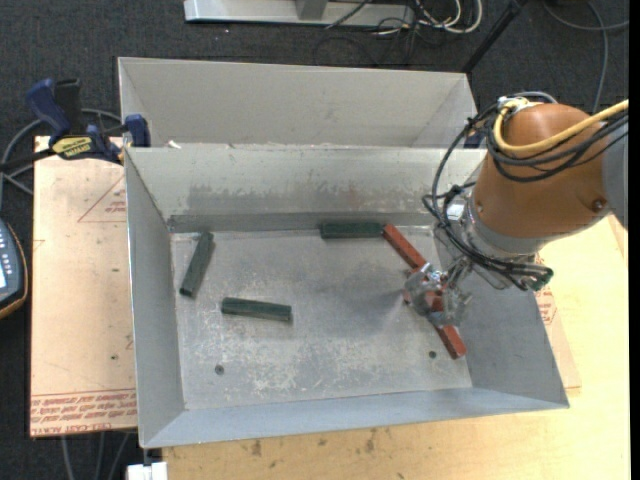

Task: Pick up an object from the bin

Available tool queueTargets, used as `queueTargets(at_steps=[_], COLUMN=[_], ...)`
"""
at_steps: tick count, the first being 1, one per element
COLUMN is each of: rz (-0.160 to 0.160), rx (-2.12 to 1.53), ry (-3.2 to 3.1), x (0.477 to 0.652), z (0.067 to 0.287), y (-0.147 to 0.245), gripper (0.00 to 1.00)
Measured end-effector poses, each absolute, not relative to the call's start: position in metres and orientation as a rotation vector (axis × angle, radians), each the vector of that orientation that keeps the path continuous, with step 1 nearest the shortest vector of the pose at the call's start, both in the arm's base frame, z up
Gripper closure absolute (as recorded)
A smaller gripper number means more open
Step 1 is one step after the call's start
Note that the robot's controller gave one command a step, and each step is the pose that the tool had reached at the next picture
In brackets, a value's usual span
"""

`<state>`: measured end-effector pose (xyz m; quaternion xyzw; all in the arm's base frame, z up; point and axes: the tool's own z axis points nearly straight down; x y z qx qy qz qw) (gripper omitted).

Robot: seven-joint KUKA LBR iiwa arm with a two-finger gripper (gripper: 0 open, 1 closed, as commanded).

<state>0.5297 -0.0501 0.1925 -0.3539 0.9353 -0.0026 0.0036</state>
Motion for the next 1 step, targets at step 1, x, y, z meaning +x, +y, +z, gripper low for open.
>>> queueTargets(at_steps=[1], rz=[0.002], rx=[-0.851], ry=[3.021], x=[0.5690], z=[0.1611], y=[-0.0588], gripper=[1.00])
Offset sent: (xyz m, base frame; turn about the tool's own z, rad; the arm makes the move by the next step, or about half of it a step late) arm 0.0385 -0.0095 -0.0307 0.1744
